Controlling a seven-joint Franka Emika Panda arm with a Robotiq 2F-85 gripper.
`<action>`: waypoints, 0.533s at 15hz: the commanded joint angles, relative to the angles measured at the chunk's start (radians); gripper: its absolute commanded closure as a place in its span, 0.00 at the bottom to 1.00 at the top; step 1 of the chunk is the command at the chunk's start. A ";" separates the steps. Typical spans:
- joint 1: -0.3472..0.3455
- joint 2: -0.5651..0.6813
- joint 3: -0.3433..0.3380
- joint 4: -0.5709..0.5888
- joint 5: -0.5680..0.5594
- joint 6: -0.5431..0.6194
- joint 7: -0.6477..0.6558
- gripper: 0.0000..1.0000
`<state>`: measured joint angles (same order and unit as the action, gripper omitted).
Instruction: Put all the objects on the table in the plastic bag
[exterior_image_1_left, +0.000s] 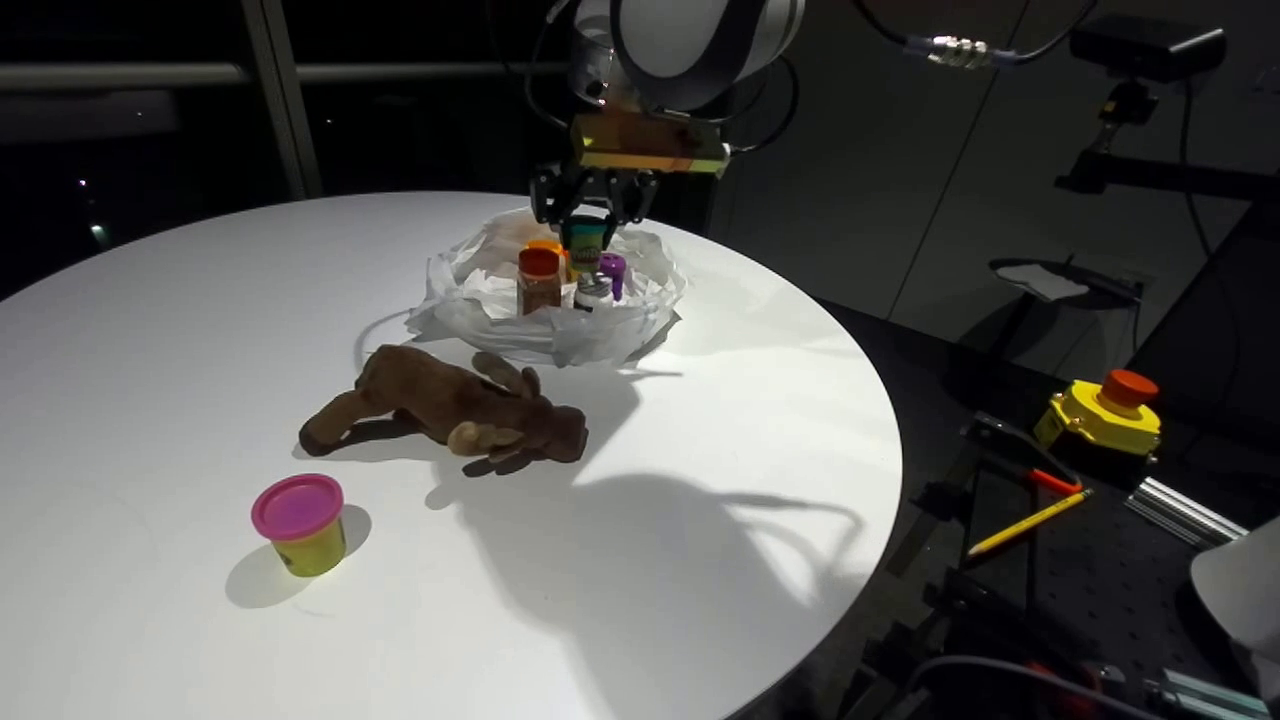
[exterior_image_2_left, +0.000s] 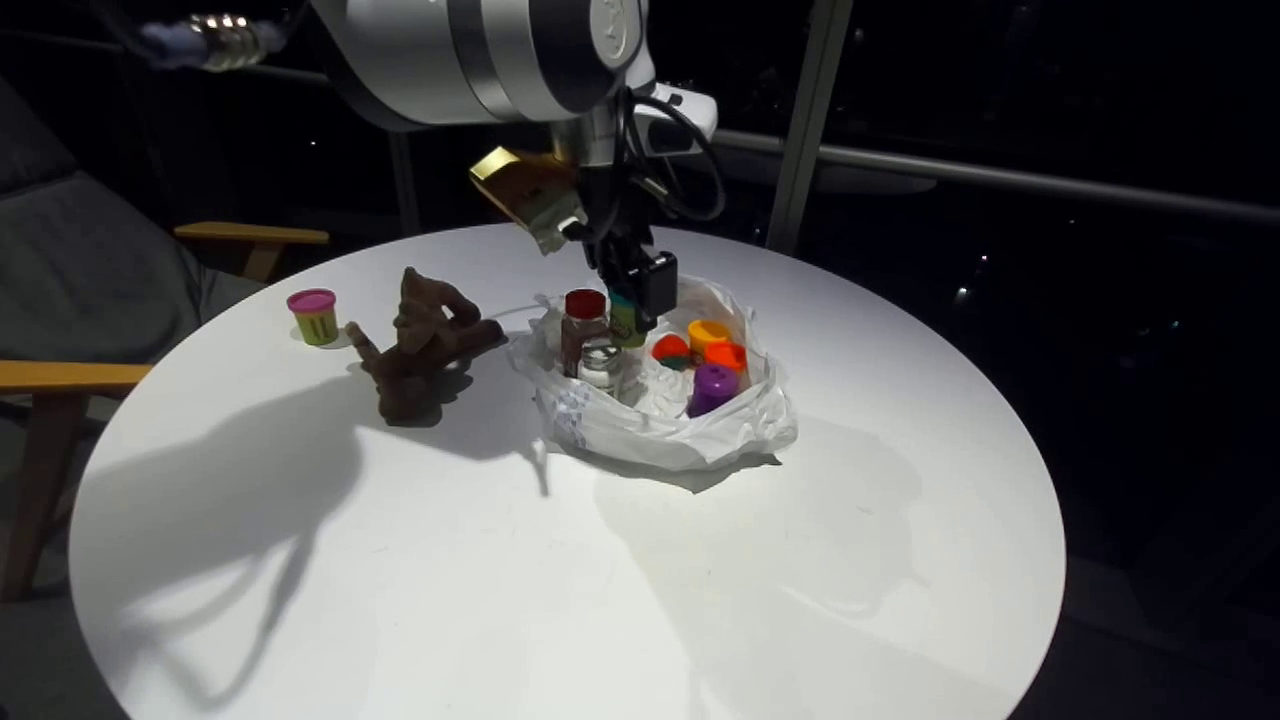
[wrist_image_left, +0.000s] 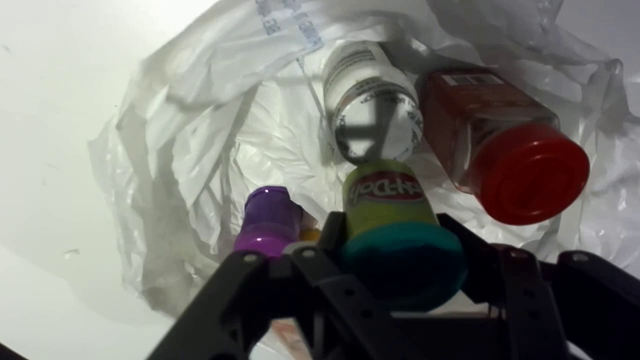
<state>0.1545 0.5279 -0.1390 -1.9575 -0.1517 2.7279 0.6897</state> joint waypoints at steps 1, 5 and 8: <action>0.006 0.058 0.001 0.066 0.040 0.035 -0.031 0.77; -0.009 0.072 0.008 0.103 0.072 0.035 -0.052 0.77; -0.016 0.069 0.011 0.109 0.100 0.025 -0.081 0.77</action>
<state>0.1514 0.5894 -0.1390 -1.8772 -0.0972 2.7481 0.6608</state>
